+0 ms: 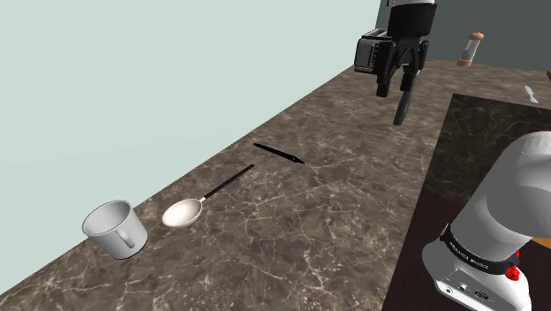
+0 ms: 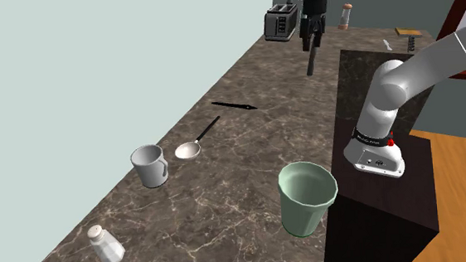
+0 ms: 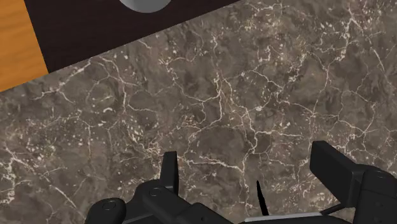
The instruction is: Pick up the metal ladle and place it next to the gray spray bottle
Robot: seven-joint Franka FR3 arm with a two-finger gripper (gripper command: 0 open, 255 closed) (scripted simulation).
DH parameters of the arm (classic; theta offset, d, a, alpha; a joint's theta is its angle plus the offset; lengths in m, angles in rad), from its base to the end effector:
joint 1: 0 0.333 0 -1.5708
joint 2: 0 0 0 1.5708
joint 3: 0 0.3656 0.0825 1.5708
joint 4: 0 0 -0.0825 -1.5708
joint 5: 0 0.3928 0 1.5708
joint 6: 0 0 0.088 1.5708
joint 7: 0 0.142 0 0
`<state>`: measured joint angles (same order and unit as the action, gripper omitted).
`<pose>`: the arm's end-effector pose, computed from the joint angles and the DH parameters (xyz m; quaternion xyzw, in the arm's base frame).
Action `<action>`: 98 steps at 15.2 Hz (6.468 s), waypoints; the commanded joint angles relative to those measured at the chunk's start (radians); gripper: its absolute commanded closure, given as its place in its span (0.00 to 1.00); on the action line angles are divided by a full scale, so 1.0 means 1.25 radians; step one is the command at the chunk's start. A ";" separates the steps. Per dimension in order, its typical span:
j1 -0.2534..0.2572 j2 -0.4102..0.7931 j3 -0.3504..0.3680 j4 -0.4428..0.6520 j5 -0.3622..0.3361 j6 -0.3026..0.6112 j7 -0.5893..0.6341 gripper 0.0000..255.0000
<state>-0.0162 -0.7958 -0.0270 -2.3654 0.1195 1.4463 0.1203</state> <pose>0.2595 0.0042 0.5803 -0.9930 0.0730 0.0644 0.0665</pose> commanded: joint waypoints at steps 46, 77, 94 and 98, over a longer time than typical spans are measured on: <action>0.008 1.032 0.595 0.498 -0.318 0.577 1.663 0.00; 0.002 1.005 0.611 0.532 -0.296 0.521 1.654 1.00; -0.003 0.955 0.636 0.654 -0.254 0.361 1.635 1.00; 0.000 0.951 0.639 0.693 -0.250 0.319 1.634 1.00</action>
<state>-0.0183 0.3942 0.7701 -1.5145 -0.1947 1.8617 2.1616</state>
